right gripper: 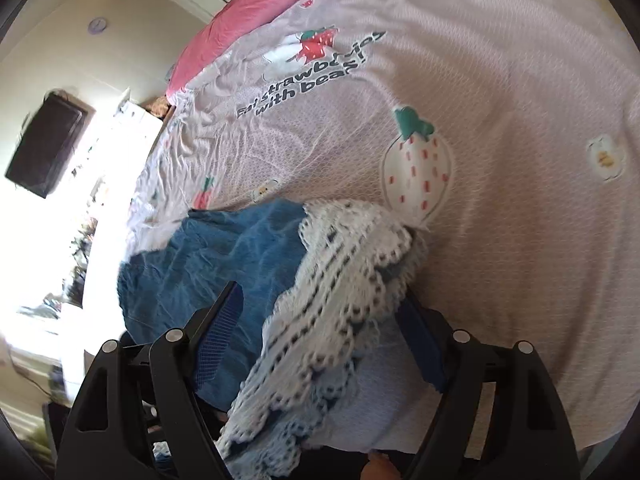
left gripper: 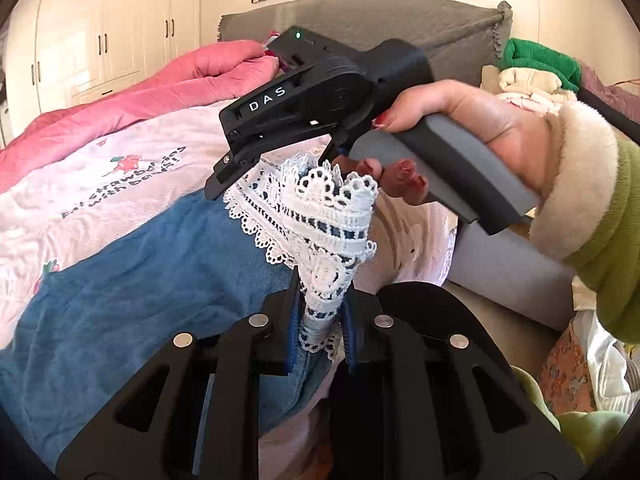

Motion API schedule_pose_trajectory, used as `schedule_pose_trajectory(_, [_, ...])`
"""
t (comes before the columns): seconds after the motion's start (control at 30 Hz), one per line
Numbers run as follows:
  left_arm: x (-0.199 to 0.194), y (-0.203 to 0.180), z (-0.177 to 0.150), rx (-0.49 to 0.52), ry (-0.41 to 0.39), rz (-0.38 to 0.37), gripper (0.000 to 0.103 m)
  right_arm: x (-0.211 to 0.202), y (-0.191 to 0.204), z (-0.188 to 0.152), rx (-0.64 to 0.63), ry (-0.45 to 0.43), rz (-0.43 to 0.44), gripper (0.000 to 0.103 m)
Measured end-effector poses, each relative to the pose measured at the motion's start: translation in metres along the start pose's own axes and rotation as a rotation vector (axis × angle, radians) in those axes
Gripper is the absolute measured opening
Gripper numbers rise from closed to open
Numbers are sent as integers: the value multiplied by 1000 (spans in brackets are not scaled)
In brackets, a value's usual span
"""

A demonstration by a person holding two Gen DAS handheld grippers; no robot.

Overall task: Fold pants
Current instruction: 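Carry the lace hem with the right gripper and fold it over the pants, then lay the lace hem flat with the right gripper and open it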

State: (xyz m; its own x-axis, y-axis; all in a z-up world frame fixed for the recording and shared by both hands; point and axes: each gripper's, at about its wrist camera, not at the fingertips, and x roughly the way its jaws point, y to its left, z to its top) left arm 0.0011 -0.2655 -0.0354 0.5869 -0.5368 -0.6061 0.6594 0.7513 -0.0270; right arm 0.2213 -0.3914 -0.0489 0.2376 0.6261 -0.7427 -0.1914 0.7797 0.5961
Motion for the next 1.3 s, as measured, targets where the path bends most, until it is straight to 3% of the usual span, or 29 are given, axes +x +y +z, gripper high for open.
schedule_pose_trajectory(0.03, [-3,4,0,-4,-2,2,10,0,1,1,12,-12,-6,59])
schedule_pose_trajectory(0.07, [-4,5,-2,-11,-1,2,10,-1,4,2,9,-24,-11,39])
schedule_pose_trajectory(0.1, [-5,7,-2,-16,-1,0,10,-1,7,2,1,-32,-5,26])
schedule_pose_trajectory(0.17, [-9,8,-1,-20,-10,2,10,-5,20,2,-29,-60,-1,20])
schedule_pose_trajectory(0.27, [-16,10,-2,-31,-23,4,10,-10,45,2,-67,-100,-14,18])
schedule_pose_trajectory(0.53, [-53,46,-15,-171,-35,29,10,24,112,9,-114,-89,-31,18])
schedule_pose_trajectory(0.83, [-77,103,-63,-405,44,65,10,115,174,4,-201,29,-197,19])
schedule_pose_trajectory(1.03, [-82,121,-82,-500,74,25,11,136,191,-1,-200,39,-235,32])
schedule_pose_trajectory(1.3, [-87,132,-93,-571,76,7,15,140,212,0,-208,40,-171,54])
